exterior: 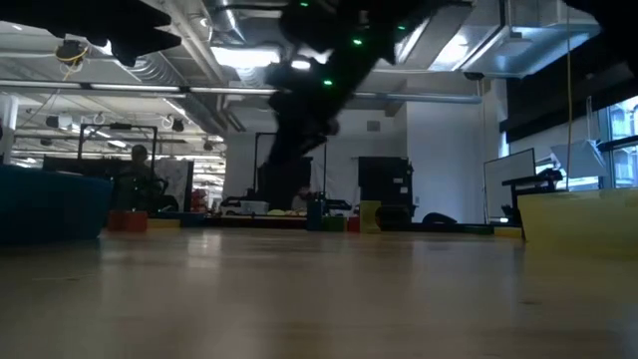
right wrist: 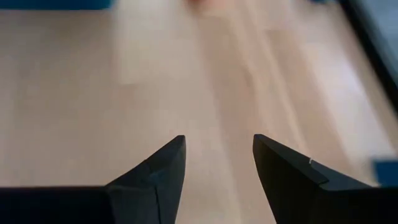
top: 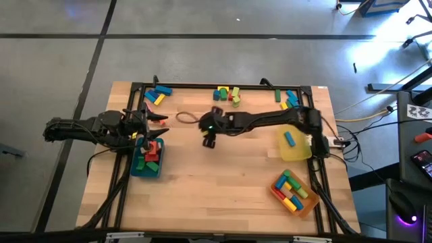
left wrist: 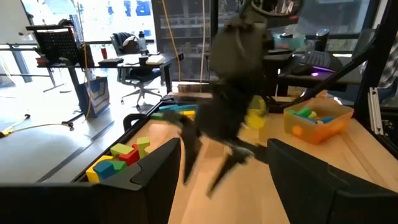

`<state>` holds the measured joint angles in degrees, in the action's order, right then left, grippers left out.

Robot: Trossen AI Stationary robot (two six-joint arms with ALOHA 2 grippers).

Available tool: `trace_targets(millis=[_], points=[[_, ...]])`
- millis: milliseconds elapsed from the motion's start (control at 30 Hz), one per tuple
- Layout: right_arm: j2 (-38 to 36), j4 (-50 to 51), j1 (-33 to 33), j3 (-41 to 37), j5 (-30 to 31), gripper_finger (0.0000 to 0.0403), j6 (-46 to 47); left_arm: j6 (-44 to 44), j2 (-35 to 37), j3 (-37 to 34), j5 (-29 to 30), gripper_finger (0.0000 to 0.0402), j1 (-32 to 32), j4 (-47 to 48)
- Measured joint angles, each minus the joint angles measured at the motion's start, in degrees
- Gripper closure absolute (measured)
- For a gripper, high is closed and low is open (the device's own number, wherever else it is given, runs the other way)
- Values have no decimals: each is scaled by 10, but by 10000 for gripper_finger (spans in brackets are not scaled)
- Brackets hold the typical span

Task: Sort blocks by size
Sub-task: Put the light green cylindrical block into the blue bin

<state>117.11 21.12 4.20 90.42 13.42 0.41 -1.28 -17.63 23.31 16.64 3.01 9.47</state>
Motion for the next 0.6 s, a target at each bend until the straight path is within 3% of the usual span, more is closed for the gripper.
trace_targets(millis=[267, 600], points=[[-80, -20, 60, -126, 87, 212, 104, 0, 0, 0, 0, 178, 0, -5], [-78, 13, 132, -133, 101, 212, 159, -1, 0, 0, 0, 178, 0, -10]])
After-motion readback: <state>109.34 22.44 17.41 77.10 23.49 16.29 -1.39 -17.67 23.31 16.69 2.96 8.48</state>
